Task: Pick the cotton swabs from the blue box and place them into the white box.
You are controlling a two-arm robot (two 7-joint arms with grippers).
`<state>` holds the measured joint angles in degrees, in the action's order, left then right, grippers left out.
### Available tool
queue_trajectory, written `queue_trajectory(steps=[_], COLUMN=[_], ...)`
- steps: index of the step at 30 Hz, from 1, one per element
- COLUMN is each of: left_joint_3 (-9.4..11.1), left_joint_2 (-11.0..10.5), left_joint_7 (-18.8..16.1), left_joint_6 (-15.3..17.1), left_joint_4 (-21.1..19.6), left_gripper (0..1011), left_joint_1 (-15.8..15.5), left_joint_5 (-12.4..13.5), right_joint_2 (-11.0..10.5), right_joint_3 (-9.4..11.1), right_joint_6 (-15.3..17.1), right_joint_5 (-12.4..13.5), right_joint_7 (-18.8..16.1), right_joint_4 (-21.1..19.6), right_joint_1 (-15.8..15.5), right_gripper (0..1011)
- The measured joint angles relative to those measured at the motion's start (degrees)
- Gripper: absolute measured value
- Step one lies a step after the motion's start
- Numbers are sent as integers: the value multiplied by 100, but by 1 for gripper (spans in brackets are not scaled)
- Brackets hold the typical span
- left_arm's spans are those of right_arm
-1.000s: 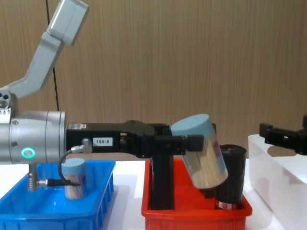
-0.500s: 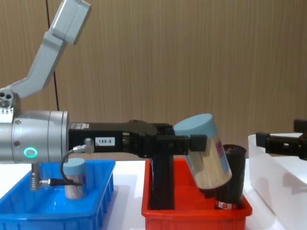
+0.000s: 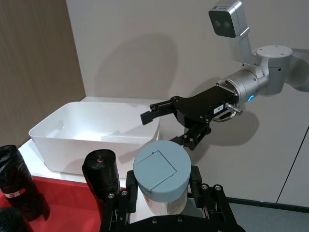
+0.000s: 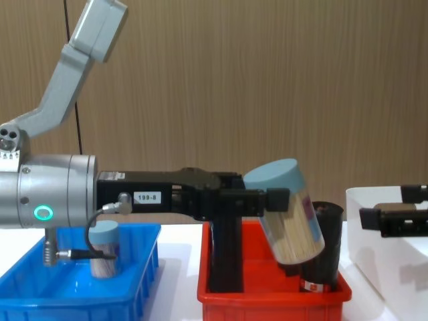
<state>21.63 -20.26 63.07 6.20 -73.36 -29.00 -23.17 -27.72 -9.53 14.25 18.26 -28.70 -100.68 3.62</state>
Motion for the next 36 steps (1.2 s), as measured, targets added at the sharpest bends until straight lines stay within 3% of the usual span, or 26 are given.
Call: queue_trajectory(steps=[18,36], left_joint_3=[1,0], left_joint_2=[4,3], left_joint_7=[10,10], left_joint_6=[0,0], left_joint_4=[8,7], left_gripper=[652,652], left_joint_1=[-6,-6], left_joint_5=[0,0], right_joint_2=[-90,147], right_joint_3=[-129,-438], right_joint_6=[332,405], right_joint_5=[22,-170], right_joint_7=[-1113,-1506], right_joint_4=[91,174], right_joint_1=[308,587], right_gripper=[1002,1002])
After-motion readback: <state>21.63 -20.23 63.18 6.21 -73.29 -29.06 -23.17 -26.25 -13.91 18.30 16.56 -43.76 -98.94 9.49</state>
